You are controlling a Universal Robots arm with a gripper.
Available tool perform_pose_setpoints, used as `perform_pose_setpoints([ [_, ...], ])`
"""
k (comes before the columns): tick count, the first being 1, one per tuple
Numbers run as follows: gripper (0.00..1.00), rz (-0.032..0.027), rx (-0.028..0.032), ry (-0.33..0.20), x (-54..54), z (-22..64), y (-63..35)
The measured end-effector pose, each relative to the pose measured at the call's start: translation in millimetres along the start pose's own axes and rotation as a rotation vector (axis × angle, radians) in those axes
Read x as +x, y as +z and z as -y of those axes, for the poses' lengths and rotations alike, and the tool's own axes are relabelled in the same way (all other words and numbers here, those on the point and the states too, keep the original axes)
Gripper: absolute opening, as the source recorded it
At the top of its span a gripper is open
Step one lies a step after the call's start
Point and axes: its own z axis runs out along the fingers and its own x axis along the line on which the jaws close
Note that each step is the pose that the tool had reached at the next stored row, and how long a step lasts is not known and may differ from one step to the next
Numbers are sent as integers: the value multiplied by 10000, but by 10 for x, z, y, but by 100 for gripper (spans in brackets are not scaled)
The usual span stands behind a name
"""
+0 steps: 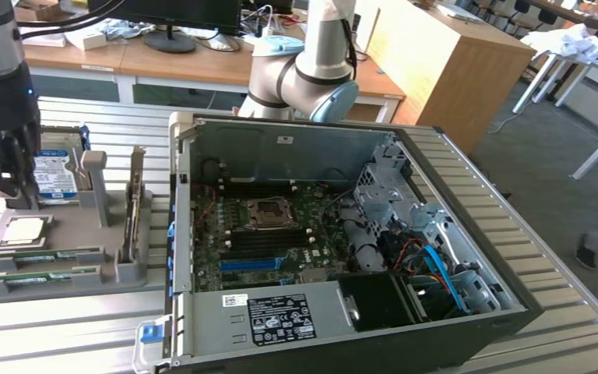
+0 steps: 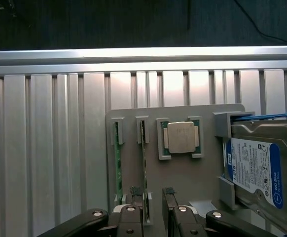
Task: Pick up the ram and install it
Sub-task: 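Pick up the ram and move it above insertion slot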
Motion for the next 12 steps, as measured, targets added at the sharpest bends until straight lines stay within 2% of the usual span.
perform_pose_setpoints([
  [12,30,0,0,-1,2,4,98],
])
